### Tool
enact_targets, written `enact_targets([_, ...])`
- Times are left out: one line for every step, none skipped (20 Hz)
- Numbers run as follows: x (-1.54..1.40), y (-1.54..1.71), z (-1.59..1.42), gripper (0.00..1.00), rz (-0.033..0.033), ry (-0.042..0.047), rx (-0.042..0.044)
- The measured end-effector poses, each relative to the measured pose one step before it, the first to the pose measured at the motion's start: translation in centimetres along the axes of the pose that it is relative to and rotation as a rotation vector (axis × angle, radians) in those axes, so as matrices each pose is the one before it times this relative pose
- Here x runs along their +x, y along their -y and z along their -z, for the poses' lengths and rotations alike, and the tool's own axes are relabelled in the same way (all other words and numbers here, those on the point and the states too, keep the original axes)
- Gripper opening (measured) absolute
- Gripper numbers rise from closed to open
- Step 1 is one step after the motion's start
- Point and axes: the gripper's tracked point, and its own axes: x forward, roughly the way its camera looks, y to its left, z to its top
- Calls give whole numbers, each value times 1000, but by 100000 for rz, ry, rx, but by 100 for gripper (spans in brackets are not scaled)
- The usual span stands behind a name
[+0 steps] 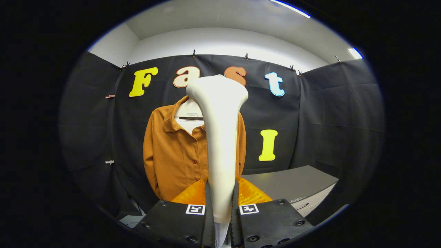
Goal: Iron the clothes twice with a garment steamer, once on the left side and once on the right side.
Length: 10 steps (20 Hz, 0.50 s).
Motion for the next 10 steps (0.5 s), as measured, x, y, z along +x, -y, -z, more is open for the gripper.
enact_targets([-91,113,-69,21,-21,118,69])
enact_targets([-25,-12,-67,21,-92,102,63])
enact_targets([-97,-33,4,21,-10,-27,-10])
enact_targets([-68,35,4,21,-60,-216,34])
enact_targets([-24,42,-21,21,-62,26,376])
enact_targets([-8,-29,3,21,127,-101,-68])
enact_targets([-14,76,13,21,48,37,24])
enact_targets([13,-19,18,21,-88,-82,-77])
enact_targets([27,-80,154,21,-151,-197,-234])
enact_targets([-53,-50,45,21,-87,-250,-199])
